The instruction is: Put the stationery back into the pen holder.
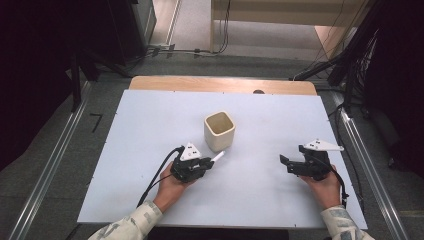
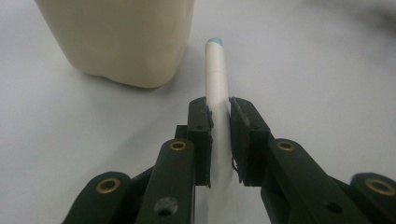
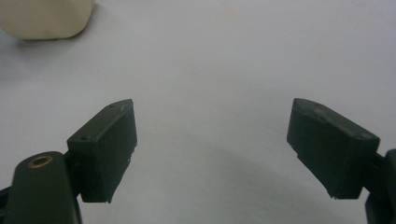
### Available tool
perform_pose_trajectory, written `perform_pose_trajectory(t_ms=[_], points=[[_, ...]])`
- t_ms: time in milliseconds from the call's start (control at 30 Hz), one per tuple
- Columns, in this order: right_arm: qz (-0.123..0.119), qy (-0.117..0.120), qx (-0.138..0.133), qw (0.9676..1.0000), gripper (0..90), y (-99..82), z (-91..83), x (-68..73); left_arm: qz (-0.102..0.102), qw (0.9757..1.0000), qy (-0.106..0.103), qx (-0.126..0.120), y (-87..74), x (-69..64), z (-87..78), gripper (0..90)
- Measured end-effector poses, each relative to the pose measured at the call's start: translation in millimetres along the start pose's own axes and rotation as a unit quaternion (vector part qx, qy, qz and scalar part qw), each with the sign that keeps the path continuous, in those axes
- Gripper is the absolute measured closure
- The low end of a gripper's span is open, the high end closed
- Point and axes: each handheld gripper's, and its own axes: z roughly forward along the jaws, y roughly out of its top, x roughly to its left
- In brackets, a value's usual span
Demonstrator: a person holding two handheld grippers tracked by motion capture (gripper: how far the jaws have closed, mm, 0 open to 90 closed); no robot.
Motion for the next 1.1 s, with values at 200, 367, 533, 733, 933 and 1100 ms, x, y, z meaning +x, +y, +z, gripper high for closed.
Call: perform_pose_trajectory(t_ms=[200,367,533,733,933,1100], points=[[0.0,0.002,0.0,1.0,14.1,0.0,0.0,1.2,-0.004,0.9999,-0.007,-0.013,2.6,-1.4,-3.2,79.4],[-0.002,0.004,-0.001,1.0,14.1,0.2,0.7,2.5,-0.005,0.9997,-0.01,-0.021,4.3,-2.3,-5.6,79.4],[-0.001,0.005,0.0,1.0,14.2,0.3,0.4,3.2,-0.009,0.9992,-0.014,-0.036,7.4,-3.8,-10.1,79.4],[-0.005,0.009,0.003,0.9999,14.2,0.4,2.0,5.7,-0.009,0.9986,-0.013,-0.051,10.1,-6.2,-13.9,79.4],[-0.007,0.012,0.003,0.9999,14.2,0.7,2.4,7.5,-0.013,0.9978,-0.015,-0.063,12.8,-7.3,-17.3,79.4],[-0.008,0.014,0.003,0.9999,14.2,1.3,3.0,9.5,-0.018,0.9969,-0.021,-0.074,16.3,-7.5,-19.7,79.4]])
